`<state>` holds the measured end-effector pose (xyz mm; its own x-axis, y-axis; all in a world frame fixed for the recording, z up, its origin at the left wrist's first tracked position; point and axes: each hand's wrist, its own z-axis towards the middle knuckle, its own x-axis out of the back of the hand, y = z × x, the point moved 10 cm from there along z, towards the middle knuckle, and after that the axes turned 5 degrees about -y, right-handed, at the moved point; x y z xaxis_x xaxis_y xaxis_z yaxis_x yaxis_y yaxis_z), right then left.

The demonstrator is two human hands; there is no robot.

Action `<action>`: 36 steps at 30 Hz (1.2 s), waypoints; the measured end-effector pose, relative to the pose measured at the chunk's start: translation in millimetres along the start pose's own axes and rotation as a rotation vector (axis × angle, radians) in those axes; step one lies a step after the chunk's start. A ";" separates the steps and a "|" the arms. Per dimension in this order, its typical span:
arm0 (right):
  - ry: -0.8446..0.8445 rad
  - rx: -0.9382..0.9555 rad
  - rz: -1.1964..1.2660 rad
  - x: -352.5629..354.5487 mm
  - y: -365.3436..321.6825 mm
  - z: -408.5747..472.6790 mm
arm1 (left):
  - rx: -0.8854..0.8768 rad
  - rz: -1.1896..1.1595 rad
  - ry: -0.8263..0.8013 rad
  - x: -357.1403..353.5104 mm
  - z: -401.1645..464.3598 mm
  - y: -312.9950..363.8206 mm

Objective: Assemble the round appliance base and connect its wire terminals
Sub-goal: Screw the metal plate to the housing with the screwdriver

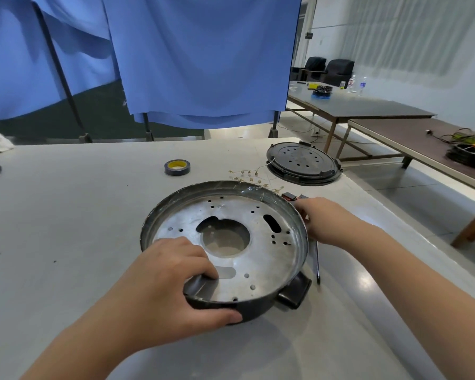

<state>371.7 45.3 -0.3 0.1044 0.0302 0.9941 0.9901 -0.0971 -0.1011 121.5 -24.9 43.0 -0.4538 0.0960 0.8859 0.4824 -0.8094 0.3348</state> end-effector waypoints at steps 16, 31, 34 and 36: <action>0.077 0.335 0.718 99.9 -58.4 -55.6 | 0.053 -0.012 -0.033 -2.9 0.3 -3.9; -0.684 0.464 0.727 5.7 -145.7 -75.5 | 0.114 -0.021 -0.134 -8.7 1.8 -9.4; -0.676 0.447 0.708 4.9 -146.2 -75.0 | 0.122 -0.022 -0.137 -8.8 2.5 -9.6; -0.673 0.446 0.699 5.6 -147.2 -75.5 | 0.124 -0.025 -0.138 -8.6 3.1 -9.3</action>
<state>219.5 -15.4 23.1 0.5578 0.6648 0.4969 0.6210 0.0630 -0.7813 123.2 -16.3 33.2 -0.3640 0.2003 0.9096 0.5653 -0.7287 0.3867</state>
